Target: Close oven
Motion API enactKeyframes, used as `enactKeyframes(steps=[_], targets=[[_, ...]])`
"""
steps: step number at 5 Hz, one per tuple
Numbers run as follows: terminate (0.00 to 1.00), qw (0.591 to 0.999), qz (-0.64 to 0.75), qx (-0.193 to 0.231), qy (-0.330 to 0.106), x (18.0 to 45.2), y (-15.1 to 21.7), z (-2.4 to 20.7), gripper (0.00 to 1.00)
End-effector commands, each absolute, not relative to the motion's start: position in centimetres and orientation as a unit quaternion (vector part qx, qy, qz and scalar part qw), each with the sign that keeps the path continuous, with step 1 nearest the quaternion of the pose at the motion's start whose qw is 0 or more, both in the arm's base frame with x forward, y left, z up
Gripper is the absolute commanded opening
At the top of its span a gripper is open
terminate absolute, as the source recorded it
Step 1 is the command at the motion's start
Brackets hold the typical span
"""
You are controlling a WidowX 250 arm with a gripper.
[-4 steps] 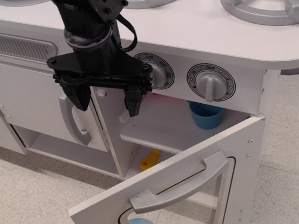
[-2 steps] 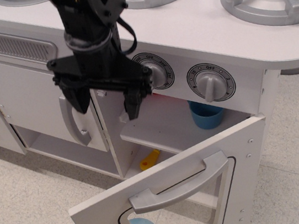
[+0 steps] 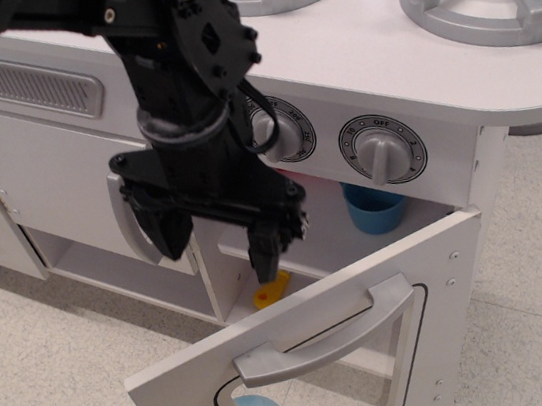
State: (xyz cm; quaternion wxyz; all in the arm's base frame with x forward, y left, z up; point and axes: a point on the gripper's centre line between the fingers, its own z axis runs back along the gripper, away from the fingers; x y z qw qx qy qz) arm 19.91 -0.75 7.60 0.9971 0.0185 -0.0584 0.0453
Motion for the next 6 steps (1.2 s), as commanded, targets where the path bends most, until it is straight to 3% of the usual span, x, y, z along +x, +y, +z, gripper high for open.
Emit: enactKeyframes(steps=[1, 2, 6], targets=[[0.00, 0.992, -0.114, 0.046, -0.028, 19.5, -0.5, 4.6, 1.00], [0.00, 0.987, -0.156, 0.040, -0.031, 19.7, 0.0, 3.2, 1.00], [0.00, 0.988, -0.132, 0.053, -0.055, 22.8, 2.7, 2.6, 1.00]])
